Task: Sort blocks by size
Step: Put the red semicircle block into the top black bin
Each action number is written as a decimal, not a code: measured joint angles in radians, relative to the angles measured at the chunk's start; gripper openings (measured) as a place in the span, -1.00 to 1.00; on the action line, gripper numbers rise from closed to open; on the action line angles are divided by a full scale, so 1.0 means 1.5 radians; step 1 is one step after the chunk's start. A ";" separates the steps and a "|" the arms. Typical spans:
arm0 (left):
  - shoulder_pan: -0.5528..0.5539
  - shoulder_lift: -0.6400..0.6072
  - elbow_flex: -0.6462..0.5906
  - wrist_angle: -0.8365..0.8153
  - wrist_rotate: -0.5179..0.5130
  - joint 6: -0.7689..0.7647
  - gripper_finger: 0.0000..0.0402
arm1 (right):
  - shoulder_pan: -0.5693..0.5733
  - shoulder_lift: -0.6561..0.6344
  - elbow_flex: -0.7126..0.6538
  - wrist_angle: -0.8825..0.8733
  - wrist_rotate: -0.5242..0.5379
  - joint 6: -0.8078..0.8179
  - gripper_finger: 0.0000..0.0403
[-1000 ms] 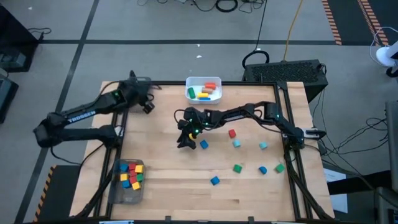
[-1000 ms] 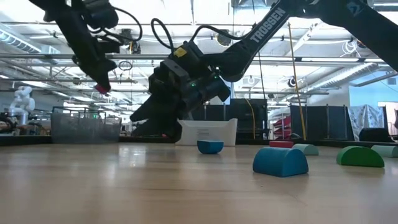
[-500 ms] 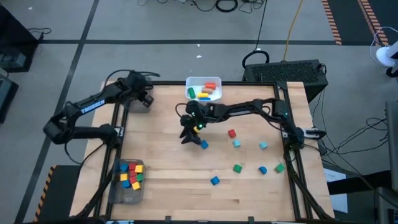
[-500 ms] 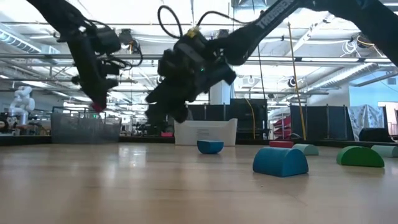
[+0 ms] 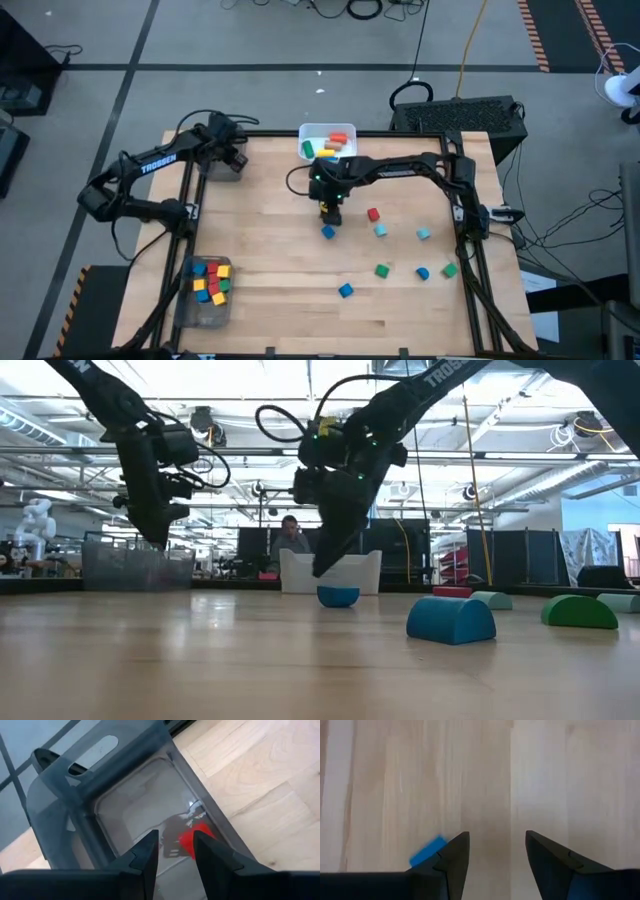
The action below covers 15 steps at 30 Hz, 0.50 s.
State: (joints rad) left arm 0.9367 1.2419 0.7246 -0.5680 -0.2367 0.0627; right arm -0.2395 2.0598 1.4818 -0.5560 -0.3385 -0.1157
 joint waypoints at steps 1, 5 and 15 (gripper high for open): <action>0.000 0.000 0.000 0.000 0.000 -0.002 -0.37 | -0.005 -0.003 0.000 -0.022 0.000 -0.004 -0.10; -0.001 0.000 0.000 -0.007 0.000 -0.014 -0.37 | -0.029 -0.005 0.000 -0.121 0.002 -0.009 -0.10; -0.003 -0.029 0.000 -0.025 -0.009 -0.052 -0.37 | -0.112 -0.005 0.000 -0.406 0.004 0.104 -0.10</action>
State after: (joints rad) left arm 0.9327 1.1977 0.7246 -0.6052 -0.2509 -0.0157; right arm -0.4077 2.0521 1.4815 -1.1656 -0.3322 0.0396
